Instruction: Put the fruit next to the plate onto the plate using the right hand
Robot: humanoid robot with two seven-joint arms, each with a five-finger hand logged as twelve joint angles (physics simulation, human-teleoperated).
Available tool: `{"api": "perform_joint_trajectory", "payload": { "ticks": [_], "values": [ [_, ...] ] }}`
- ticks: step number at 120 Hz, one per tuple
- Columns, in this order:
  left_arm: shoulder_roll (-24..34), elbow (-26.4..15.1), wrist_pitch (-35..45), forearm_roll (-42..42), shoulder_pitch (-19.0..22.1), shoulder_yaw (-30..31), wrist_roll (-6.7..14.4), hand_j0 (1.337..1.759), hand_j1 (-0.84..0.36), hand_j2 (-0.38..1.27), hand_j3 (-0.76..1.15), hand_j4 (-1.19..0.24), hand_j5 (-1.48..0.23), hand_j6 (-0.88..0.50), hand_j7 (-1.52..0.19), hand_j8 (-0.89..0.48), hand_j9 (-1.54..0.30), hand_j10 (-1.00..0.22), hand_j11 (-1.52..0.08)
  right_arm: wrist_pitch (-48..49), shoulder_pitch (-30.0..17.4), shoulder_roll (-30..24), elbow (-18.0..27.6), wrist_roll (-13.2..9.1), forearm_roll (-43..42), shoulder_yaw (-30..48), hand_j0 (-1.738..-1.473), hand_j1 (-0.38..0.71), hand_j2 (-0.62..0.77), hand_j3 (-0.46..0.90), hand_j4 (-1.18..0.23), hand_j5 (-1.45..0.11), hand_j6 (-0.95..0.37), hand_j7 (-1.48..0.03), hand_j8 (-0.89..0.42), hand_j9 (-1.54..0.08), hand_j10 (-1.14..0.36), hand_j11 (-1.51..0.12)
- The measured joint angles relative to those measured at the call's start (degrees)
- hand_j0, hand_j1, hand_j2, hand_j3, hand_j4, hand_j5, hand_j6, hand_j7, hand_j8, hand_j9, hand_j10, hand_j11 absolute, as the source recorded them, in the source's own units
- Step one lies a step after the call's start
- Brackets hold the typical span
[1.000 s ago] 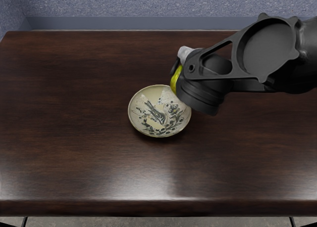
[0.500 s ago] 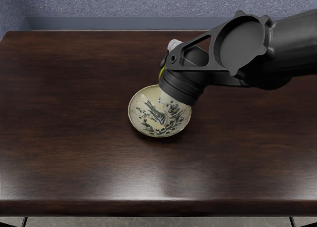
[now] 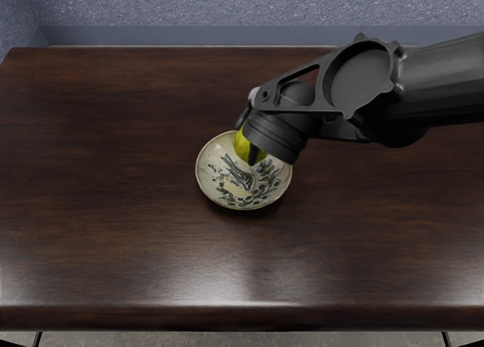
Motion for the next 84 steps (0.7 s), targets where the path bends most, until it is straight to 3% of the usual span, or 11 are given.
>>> {"api": "perform_joint_trajectory", "payload": {
  "ticks": [16, 32, 58, 84],
  "values": [
    [0.0, 0.0, 0.0, 0.0, 0.0, 0.0, 0.0, 1.658, 0.35, 0.0, 0.0, 0.0, 0.0, 0.0, 0.0, 0.0, 0.0, 0.0, 0.0, 0.2, 0.2, 0.0, -0.6, -0.1, 0.0, 0.2, -1.658, -0.01, 0.19, 0.0, -0.35, -0.5, -0.25, -0.47, -0.21, -0.5, -0.33, -0.5],
    [0.0, 0.0, 0.0, 0.0, 0.0, 0.0, 0.0, 1.658, 0.35, 0.0, 0.0, 0.0, 0.0, 0.0, 0.0, 0.0, 0.0, 0.0, 0.0, 0.2, 0.6, 0.0, -0.7, -0.1, 0.0, 0.6, -1.658, -0.16, 0.09, 0.0, -0.2, -0.28, -0.15, -0.27, -0.12, -0.28, -0.19, -0.28],
    [0.0, 0.0, 0.0, 0.0, 0.0, 0.0, 0.0, 1.658, 0.35, 0.0, 0.0, 0.0, 0.0, 0.0, 0.0, 0.0, 0.0, 0.0, 0.0, -0.6, 0.5, 0.0, 1.2, -0.1, 0.0, 3.7, -1.658, -0.26, 0.03, 0.0, -0.09, -0.12, -0.07, -0.12, -0.06, -0.12, -0.08, -0.12],
    [0.0, 0.0, 0.0, 0.0, 0.0, 0.0, 0.0, 1.658, 0.35, 0.0, 0.0, 0.0, 0.0, 0.0, 0.0, 0.0, 0.0, 0.0, 0.0, -5.4, -2.7, -2.6, 9.7, -0.1, 0.0, 12.5, -1.658, -0.3, 0.01, 0.0, -0.05, -0.07, -0.04, -0.07, -0.04, -0.07, -0.05, -0.07]
  ]
}}
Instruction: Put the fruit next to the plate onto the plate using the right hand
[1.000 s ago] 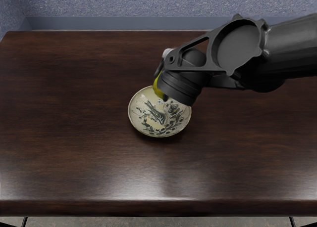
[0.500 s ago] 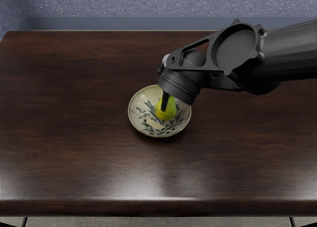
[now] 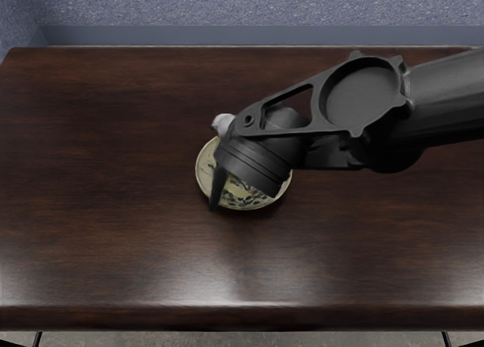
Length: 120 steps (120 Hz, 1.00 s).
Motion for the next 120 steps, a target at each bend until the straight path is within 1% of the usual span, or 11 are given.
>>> {"api": "perform_joint_trajectory", "payload": {
  "ticks": [17, 29, 44, 57, 64, 68, 75, 89, 96, 105, 120],
  "values": [
    [0.0, 0.0, 0.0, 0.0, 0.0, 0.0, 0.0, 1.658, 0.35, 0.0, 0.0, 0.0, 0.0, 0.0, 0.0, 0.0, 0.0, 0.0, 0.0, -0.5, -5.3, -3.0, 3.6, 0.0, -0.2, 8.4, -1.658, -0.3, 0.0, 0.0, -0.04, -0.05, -0.04, -0.05, -0.04, -0.05, -0.04, -0.05],
    [0.0, 0.0, 0.0, 0.0, 0.0, 0.0, 0.0, 1.658, 0.35, 0.0, 0.0, 0.0, 0.0, 0.0, 0.0, 0.0, 0.0, 0.0, 0.0, -0.6, -8.1, -5.4, 6.4, 0.0, -0.3, 13.1, -1.658, -0.31, 0.0, 0.0, -0.04, -0.05, -0.04, -0.05, -0.04, -0.05, -0.04, -0.05],
    [0.0, 0.0, 0.0, 0.0, 0.0, 0.0, 0.0, 1.658, 0.35, 0.0, 0.0, 0.0, 0.0, 0.0, 0.0, 0.0, 0.0, 0.0, 0.0, -0.7, -9.7, -7.3, 8.2, 0.0, -0.5, 17.3, -1.658, -0.31, 0.0, 0.0, -0.04, -0.05, -0.04, -0.05, -0.03, -0.05, -0.04, -0.05],
    [0.0, 0.0, 0.0, 0.0, 0.0, 0.0, 0.0, 1.658, 0.35, 0.0, 0.0, 0.0, 0.0, 0.0, 0.0, 0.0, 0.0, 0.0, 0.0, -0.7, -10.3, -10.1, 10.0, 0.0, -0.6, 20.2, -1.658, -0.31, -0.01, 0.0, -0.03, -0.05, -0.03, -0.04, -0.03, -0.05, -0.03, -0.05],
    [0.0, 0.0, 0.0, 0.0, 0.0, 0.0, 0.0, 1.658, 0.35, 0.0, 0.0, 0.0, 0.0, 0.0, 0.0, 0.0, 0.0, 0.0, 0.0, -0.4, -11.7, -12.1, 10.4, 0.0, -0.6, 21.5, -1.658, -0.31, -0.01, 0.0, -0.03, -0.05, -0.03, -0.04, -0.03, -0.04, -0.03, -0.04],
    [0.0, 0.0, 0.0, 0.0, 0.0, 0.0, 0.0, 1.658, 0.35, 0.0, 0.0, 0.0, 0.0, 0.0, 0.0, 0.0, 0.0, 0.0, 0.0, 2.0, -14.4, -13.8, 10.5, 0.0, -0.6, 23.4, -1.658, -0.31, -0.01, 0.0, -0.03, -0.05, -0.03, -0.04, -0.03, -0.05, -0.03, -0.05],
    [0.0, 0.0, 0.0, 0.0, 0.0, 0.0, 0.0, 1.658, 0.35, 0.0, 0.0, 0.0, 0.0, 0.0, 0.0, 0.0, 0.0, 0.0, 0.0, 8.8, -20.6, -17.3, 10.7, 0.0, -1.0, 27.5, -1.658, -0.31, -0.01, 0.0, -0.04, -0.05, -0.04, -0.05, -0.03, -0.05, -0.04, -0.05],
    [0.0, 0.0, 0.0, 0.0, 0.0, 0.0, 0.0, 1.658, 0.35, 0.0, 0.0, 0.0, 0.0, 0.0, 0.0, 0.0, 0.0, 0.0, 0.0, 26.6, -33.5, -25.5, 10.8, 0.0, -1.9, 35.6, -1.658, -0.31, -0.01, 0.0, -0.04, -0.05, -0.04, -0.05, -0.04, -0.05, -0.04, -0.05],
    [0.0, 0.0, 0.0, 0.0, 0.0, 0.0, 0.0, 1.658, 0.35, 0.0, 0.0, 0.0, 0.0, 0.0, 0.0, 0.0, 0.0, 0.0, 0.0, 34.9, -38.7, -29.8, 10.8, 0.0, -2.0, 38.9, -1.658, -0.31, -0.01, 0.0, -0.04, -0.05, -0.04, -0.05, -0.04, -0.05, -0.04, -0.05],
    [0.0, 0.0, 0.0, 0.0, 0.0, 0.0, 0.0, 1.658, 0.35, 0.0, 0.0, 0.0, 0.0, 0.0, 0.0, 0.0, 0.0, 0.0, 0.0, 43.1, -42.9, -34.2, 10.7, 0.0, -1.9, 41.3, -1.658, -0.31, -0.01, 0.0, -0.03, -0.05, -0.03, -0.05, -0.03, -0.05, -0.03, -0.05],
    [0.0, -0.2, 0.0, 0.0, 0.0, 0.0, 0.0, 1.658, 0.35, 0.0, 0.0, 0.0, 0.0, 0.0, 0.0, 0.0, 0.0, 0.0, 0.0, 53.2, -46.4, -40.1, 10.3, 0.0, -0.3, 42.9, -1.658, -0.31, -0.01, 0.0, -0.03, -0.04, -0.03, -0.04, -0.03, -0.04, -0.03, -0.04]
  ]
}}
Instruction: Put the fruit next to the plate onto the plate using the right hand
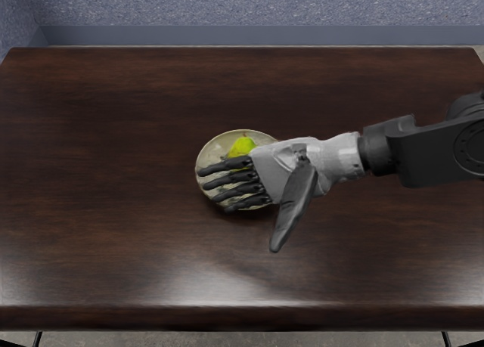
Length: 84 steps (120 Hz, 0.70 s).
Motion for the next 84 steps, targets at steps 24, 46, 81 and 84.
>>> {"api": "perform_joint_trajectory", "payload": {
  "ticks": [24, 46, 81, 84],
  "values": [
    [0.0, -0.4, 0.0, -0.1, 0.0, 0.0, 0.0, 1.658, 0.35, 0.0, 0.0, 0.0, 0.0, 0.0, 0.0, 0.0, 0.0, 0.0, 0.0, 12.3, -1.8, -8.6, -0.8, 0.0, 4.9, 0.6, -1.658, -0.31, -0.01, 0.0, -0.03, -0.04, -0.03, -0.04, -0.03, -0.04, -0.03, -0.04],
    [0.0, -0.5, 0.0, -0.1, -0.4, 0.0, 0.0, 1.658, 0.35, 0.0, 0.0, 0.0, 0.0, 0.0, 0.0, 0.0, 0.0, 0.0, 0.0, 15.4, -2.1, -15.2, -3.1, 0.0, 10.9, 0.7, -1.658, -0.31, -0.01, 0.0, -0.03, -0.04, -0.03, -0.04, -0.03, -0.04, -0.03, -0.04],
    [0.0, -0.6, 0.0, -0.1, -0.1, 0.0, 0.0, 1.658, 0.35, 0.0, 0.0, 0.0, 0.0, 0.0, 0.0, 0.0, 0.0, 0.0, 0.0, 16.1, -2.1, -23.7, -5.3, 0.0, 16.9, 2.1, -1.658, -0.31, -0.01, 0.0, -0.03, -0.04, -0.03, -0.04, -0.03, -0.04, -0.03, -0.04],
    [0.0, -0.6, 0.0, -0.1, -0.1, 0.0, 0.0, 1.658, 0.35, 0.0, 0.0, 0.0, 0.0, 0.0, 0.0, 0.0, 0.0, 0.0, 0.0, 16.1, -2.1, -24.4, -5.4, 0.0, 17.4, 2.1, -1.658, -0.31, -0.01, 0.0, -0.03, -0.04, -0.03, -0.04, -0.03, -0.04, -0.03, -0.04]
  ]
}}
